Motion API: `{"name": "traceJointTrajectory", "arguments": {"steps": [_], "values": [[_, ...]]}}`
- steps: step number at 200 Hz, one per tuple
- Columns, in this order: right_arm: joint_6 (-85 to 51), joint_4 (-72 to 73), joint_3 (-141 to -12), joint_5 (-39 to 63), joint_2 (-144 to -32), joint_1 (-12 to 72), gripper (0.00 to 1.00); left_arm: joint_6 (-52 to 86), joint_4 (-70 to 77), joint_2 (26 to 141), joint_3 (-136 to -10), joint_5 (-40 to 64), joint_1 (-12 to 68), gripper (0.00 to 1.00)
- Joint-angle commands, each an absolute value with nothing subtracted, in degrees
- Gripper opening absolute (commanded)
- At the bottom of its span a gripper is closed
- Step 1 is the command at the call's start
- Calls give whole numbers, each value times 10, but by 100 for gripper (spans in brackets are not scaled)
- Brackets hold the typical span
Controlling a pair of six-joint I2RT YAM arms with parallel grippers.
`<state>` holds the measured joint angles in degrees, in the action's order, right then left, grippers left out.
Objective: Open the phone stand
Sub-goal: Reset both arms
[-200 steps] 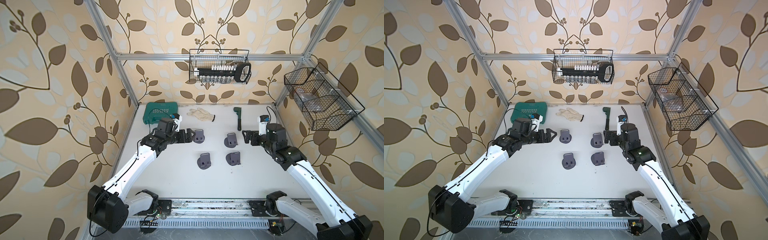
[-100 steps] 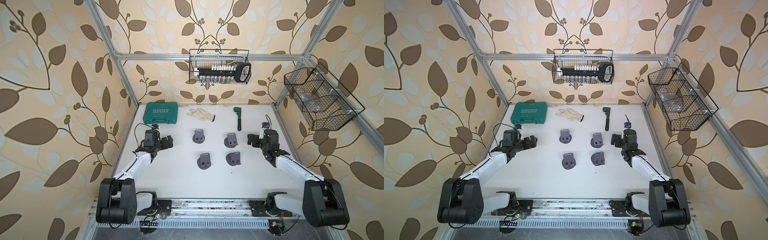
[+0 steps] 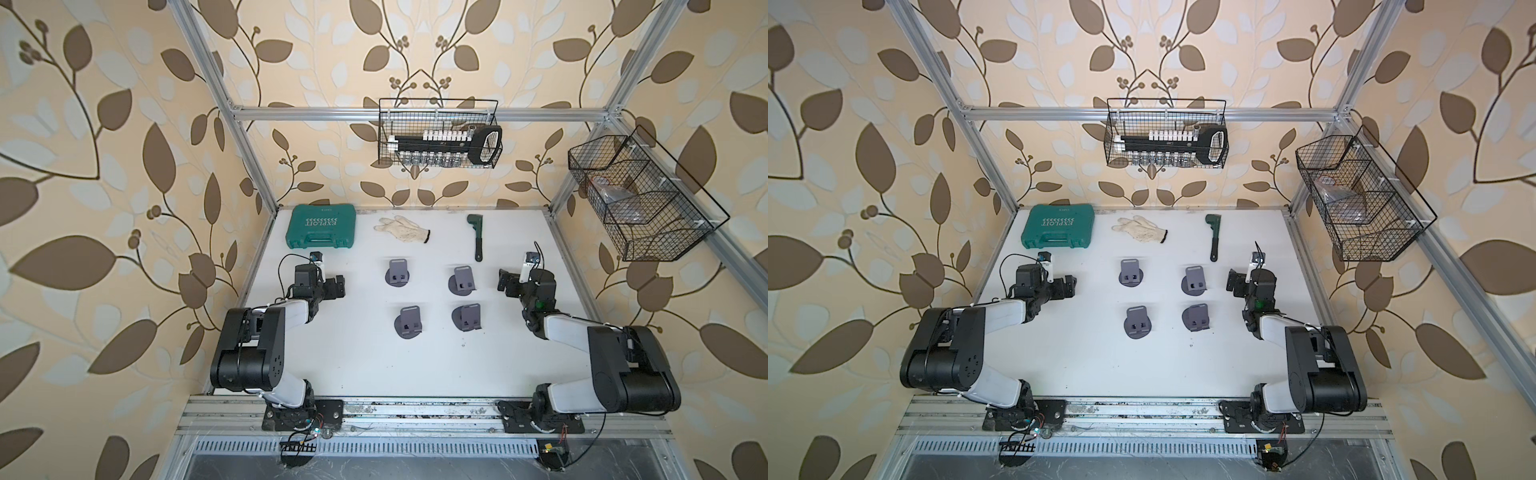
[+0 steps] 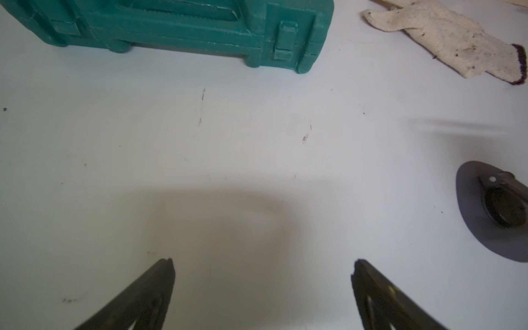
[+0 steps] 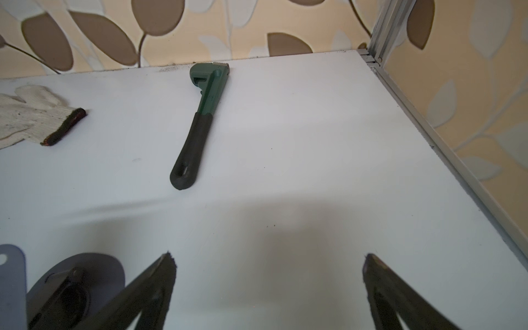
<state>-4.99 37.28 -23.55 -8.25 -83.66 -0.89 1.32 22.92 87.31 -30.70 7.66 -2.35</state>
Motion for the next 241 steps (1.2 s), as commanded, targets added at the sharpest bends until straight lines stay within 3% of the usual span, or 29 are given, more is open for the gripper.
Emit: {"name": "traceJointTrajectory", "arguments": {"steps": [1, 19, 46, 241], "values": [[-35, 448, -218, -62, -850, -8, 98, 0, 350, 844, -253, 74, -29, 99], [-33, 454, -214, -58, -850, -9, 98, -2, 492, 851, -183, 76, -25, 99], [-12, 481, -212, -65, -868, 9, 98, -16, 408, 857, -227, 97, -22, 99], [-9, 464, -217, -69, -866, 14, 98, -14, 414, 855, -225, 97, -22, 99]]}}
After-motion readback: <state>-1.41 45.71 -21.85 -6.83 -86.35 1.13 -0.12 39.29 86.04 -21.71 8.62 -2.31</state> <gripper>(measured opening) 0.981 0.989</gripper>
